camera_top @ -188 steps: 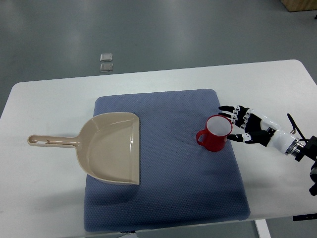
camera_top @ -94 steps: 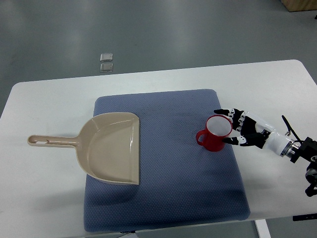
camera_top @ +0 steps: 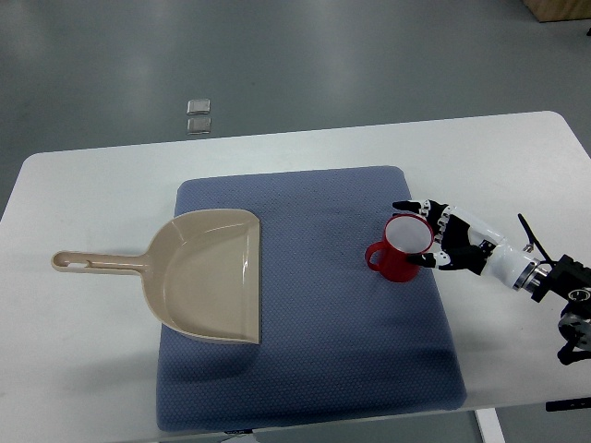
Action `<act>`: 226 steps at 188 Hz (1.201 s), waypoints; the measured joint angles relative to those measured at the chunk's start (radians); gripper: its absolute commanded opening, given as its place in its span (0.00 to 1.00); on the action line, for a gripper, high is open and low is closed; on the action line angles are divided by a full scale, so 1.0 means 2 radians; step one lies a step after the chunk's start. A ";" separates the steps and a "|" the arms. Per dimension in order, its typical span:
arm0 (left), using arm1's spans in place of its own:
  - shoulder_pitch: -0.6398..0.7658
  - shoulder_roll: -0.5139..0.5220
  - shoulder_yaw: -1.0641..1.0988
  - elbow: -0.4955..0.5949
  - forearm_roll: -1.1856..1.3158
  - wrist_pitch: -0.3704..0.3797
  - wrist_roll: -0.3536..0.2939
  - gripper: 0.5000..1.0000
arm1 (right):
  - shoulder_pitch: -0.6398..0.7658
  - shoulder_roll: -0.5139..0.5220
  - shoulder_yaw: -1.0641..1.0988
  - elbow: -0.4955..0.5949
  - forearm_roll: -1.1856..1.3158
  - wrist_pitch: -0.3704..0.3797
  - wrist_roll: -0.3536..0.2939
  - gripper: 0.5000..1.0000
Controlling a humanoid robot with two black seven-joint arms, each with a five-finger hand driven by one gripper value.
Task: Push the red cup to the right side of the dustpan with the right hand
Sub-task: 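Move the right hand against the red mug's side farthest from the dustpan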
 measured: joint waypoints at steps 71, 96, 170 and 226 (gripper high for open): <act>0.000 0.000 0.000 0.000 0.000 0.000 0.000 1.00 | 0.001 0.005 -0.008 -0.002 -0.004 -0.009 0.000 0.86; 0.000 0.000 0.000 0.000 0.000 0.000 0.000 1.00 | 0.001 0.009 -0.010 -0.003 -0.004 -0.013 0.000 0.86; 0.000 0.000 0.000 0.000 0.000 0.000 0.000 1.00 | 0.001 0.016 -0.010 -0.003 -0.005 -0.028 0.000 0.80; 0.000 0.000 0.000 0.000 0.000 0.000 0.000 1.00 | 0.004 0.023 -0.013 -0.009 -0.005 -0.031 0.002 0.74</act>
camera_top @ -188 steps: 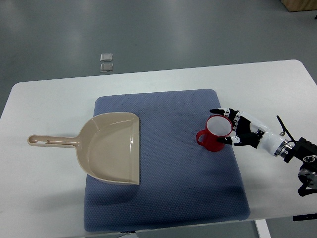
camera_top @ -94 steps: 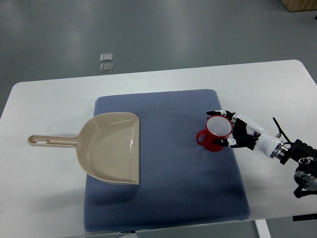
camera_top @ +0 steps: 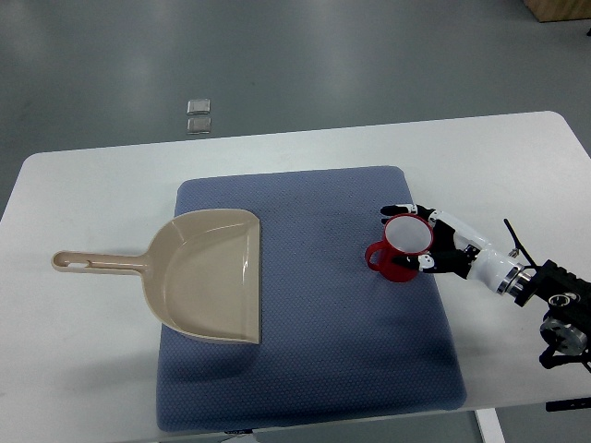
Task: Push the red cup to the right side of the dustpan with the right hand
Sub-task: 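Move the right hand against the red mug's side farthest from the dustpan, then push the red mug with the right hand toward the dustpan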
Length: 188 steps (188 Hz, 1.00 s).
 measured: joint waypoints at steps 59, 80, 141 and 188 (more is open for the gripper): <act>0.000 0.000 0.000 0.000 0.000 0.000 0.000 1.00 | 0.000 0.011 -0.003 0.000 0.000 -0.001 0.003 0.73; 0.000 0.000 0.000 0.000 0.000 0.000 0.000 1.00 | 0.000 0.013 -0.006 0.000 0.000 -0.001 0.003 0.73; 0.000 0.000 0.000 0.000 0.000 0.000 0.000 1.00 | 0.000 0.018 -0.008 0.000 -0.001 -0.001 0.004 0.72; 0.000 0.000 0.000 0.000 0.000 0.000 0.000 1.00 | 0.000 0.020 -0.008 0.000 -0.001 -0.001 0.005 0.70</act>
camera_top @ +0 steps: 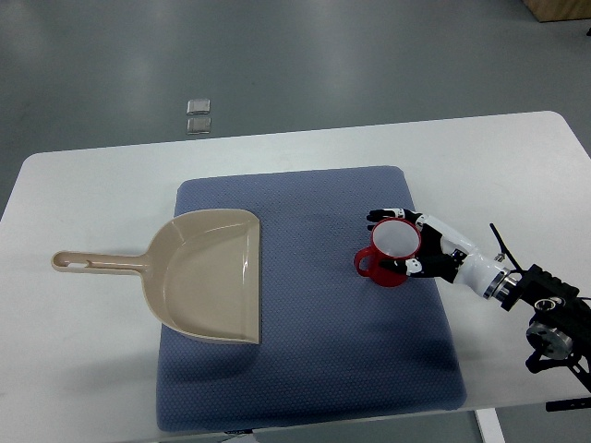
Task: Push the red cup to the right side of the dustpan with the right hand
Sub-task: 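Push the red mug with the right hand toward the dustpan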
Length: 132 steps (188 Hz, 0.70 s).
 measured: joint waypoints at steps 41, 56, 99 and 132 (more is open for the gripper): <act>0.000 0.000 0.000 0.000 0.000 0.000 0.000 1.00 | -0.001 0.007 -0.001 0.000 0.000 0.000 0.000 0.70; 0.000 0.000 0.000 0.000 0.000 0.000 0.000 1.00 | -0.001 0.010 -0.001 0.000 0.000 0.000 0.000 0.70; 0.000 0.000 0.000 0.000 0.000 0.000 0.000 1.00 | -0.002 0.017 -0.007 0.000 0.000 -0.004 0.004 0.69; 0.000 0.000 0.000 0.000 0.000 0.000 0.000 1.00 | -0.002 0.024 -0.013 0.002 -0.001 -0.005 0.005 0.69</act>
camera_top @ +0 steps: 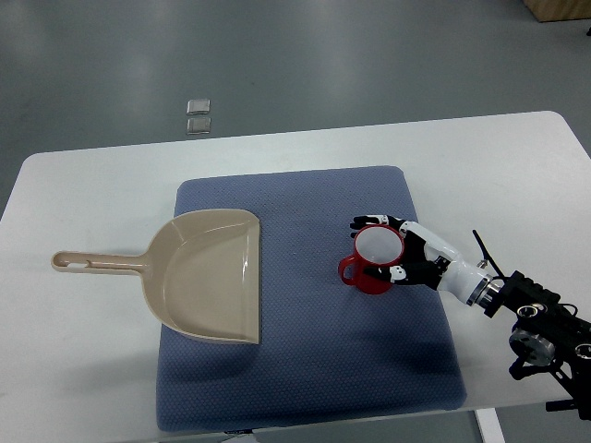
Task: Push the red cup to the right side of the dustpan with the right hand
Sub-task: 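Push the red mug with the right hand toward the dustpan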
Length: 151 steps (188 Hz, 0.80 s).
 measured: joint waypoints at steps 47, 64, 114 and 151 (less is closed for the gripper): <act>0.000 0.000 0.000 0.000 0.000 0.000 0.000 1.00 | 0.001 0.011 0.000 0.003 -0.001 0.000 0.000 0.69; 0.000 0.000 0.000 0.000 0.000 0.000 0.000 1.00 | 0.001 0.015 -0.001 0.005 -0.001 0.000 0.000 0.69; 0.000 0.000 0.000 0.000 0.000 0.000 0.000 1.00 | 0.002 0.028 -0.005 0.006 -0.019 0.001 0.000 0.69; 0.000 0.000 0.000 0.000 0.000 0.000 0.000 1.00 | 0.002 0.039 -0.005 0.006 -0.030 0.000 0.000 0.69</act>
